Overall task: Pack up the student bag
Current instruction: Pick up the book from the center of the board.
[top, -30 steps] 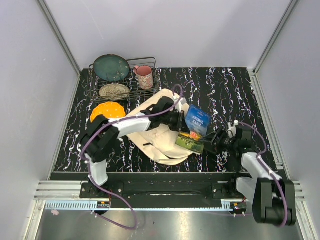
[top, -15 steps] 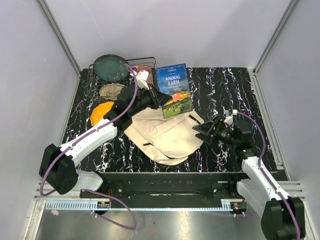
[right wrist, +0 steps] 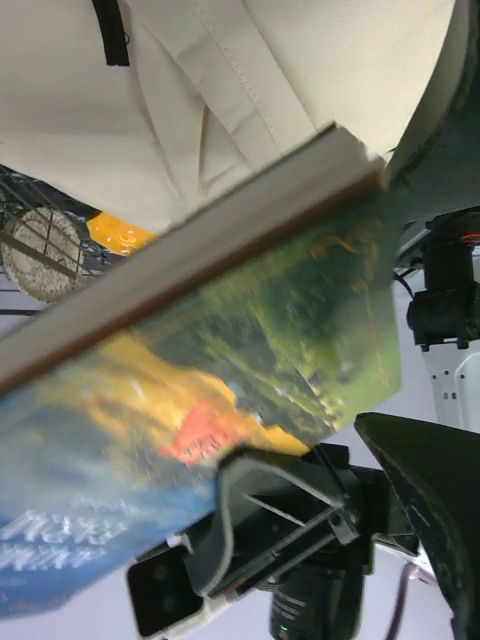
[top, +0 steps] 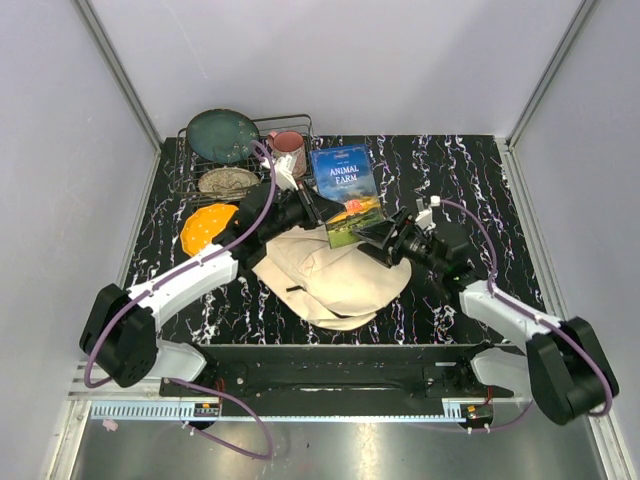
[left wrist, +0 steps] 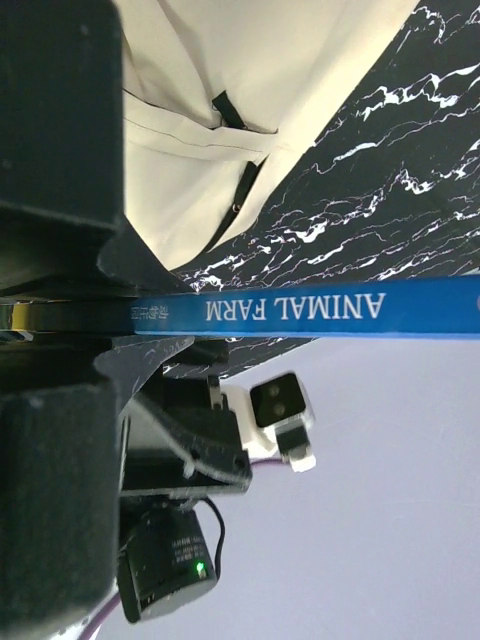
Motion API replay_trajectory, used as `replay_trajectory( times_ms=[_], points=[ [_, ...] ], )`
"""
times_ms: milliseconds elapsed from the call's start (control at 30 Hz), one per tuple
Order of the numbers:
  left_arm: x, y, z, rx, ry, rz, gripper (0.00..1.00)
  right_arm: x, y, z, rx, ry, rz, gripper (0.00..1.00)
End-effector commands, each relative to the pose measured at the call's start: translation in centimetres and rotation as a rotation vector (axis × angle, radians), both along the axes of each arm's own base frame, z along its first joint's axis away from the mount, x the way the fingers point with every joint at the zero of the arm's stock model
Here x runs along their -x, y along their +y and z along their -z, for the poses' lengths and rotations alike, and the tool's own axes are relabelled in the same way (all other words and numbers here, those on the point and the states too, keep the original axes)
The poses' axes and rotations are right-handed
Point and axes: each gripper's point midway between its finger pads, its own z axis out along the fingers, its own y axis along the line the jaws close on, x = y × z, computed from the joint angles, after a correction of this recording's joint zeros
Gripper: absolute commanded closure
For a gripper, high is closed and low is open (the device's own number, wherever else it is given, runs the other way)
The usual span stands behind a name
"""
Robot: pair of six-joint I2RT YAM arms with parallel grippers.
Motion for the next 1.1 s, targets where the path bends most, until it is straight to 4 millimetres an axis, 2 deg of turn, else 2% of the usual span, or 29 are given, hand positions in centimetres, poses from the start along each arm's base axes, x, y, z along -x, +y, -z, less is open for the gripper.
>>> replay_trajectory(
  times_ms=[0, 167, 267, 367, 400, 500, 533, 600, 633, 700, 733, 767, 833, 867, 900, 967, 1000, 1067],
  points=[
    [0.6, 0.8, -7.0, 0.152, -0.168, -0.020, 1.00, -2.0, 1.2, -3.5, -0.112, -0.074, 0.061, 0.20],
    [0.9, 1.1, -7.6, 0.167, -0.187, -0.023, 1.00, -2.7, 1.7, -3.7, -0.129, -0.100, 0.092, 0.20],
    [1.1, 0.9, -7.4, 0.194, -0.173, -0.011, 1.00, -3.1, 1.9, -4.7, -0.161, -0.144, 0.096, 0.21],
    [1.2, 0.8, -7.3, 0.201, -0.169, -0.005, 1.00, -3.2, 2.1, -6.1, -0.198, -0.203, 0.092, 0.31],
    [1.2, 0.8, -7.2, 0.203, -0.167, -0.002, 1.00, -3.3, 2.1, -6.2, -0.207, -0.208, 0.091, 0.39],
    [1.3, 0.8, -7.1, 0.203, -0.167, 0.000, 1.00, -3.2, 2.1, -6.8, -0.244, -0.243, 0.091, 0.54],
    [1.4, 0.8, -7.0, 0.202, -0.165, 0.002, 1.00, -3.1, 2.1, -6.9, -0.249, -0.251, 0.089, 0.67],
    [1.4, 0.9, -6.8, 0.198, -0.161, 0.000, 1.00, -2.9, 1.9, -7.3, -0.258, -0.276, 0.091, 0.76],
    [1.4, 0.9, -6.7, 0.195, -0.158, 0.000, 1.00, -2.9, 1.8, -7.3, -0.260, -0.277, 0.096, 0.88],
    [1.5, 0.8, -6.5, 0.188, -0.156, 0.004, 0.91, -2.7, 1.6, -7.5, -0.250, -0.291, 0.099, 0.98],
    [1.5, 0.9, -6.5, 0.187, -0.160, 0.006, 0.82, -2.7, 1.7, -7.6, -0.242, -0.295, 0.097, 1.00],
    [1.6, 0.9, -6.2, 0.181, -0.162, 0.006, 0.58, -2.6, 1.8, -7.1, -0.218, -0.278, 0.092, 1.00],
    [1.7, 1.1, -6.4, 0.174, -0.185, 0.008, 0.33, -2.3, 1.8, -7.5, -0.184, -0.312, 0.080, 1.00],
    [1.7, 1.2, -6.4, 0.166, -0.190, 0.003, 0.16, -2.2, 1.9, -6.9, -0.150, -0.305, 0.075, 1.00],
    [1.7, 1.4, -6.6, 0.162, -0.202, 0.000, 0.11, -1.9, 1.8, -7.6, -0.141, -0.323, 0.067, 1.00],
    [1.7, 1.8, -6.8, 0.140, -0.227, -0.009, 0.05, -1.7, 1.9, -7.0, -0.099, -0.303, 0.050, 1.00],
    [1.6, 2.1, -7.2, 0.138, -0.242, -0.017, 0.02, -1.3, 2.1, -7.7, -0.085, -0.331, 0.027, 1.00],
    [1.3, 2.6, -7.3, 0.119, -0.255, -0.030, 0.01, -1.1, 2.4, -7.4, -0.041, -0.344, -0.001, 1.00]
  ],
)
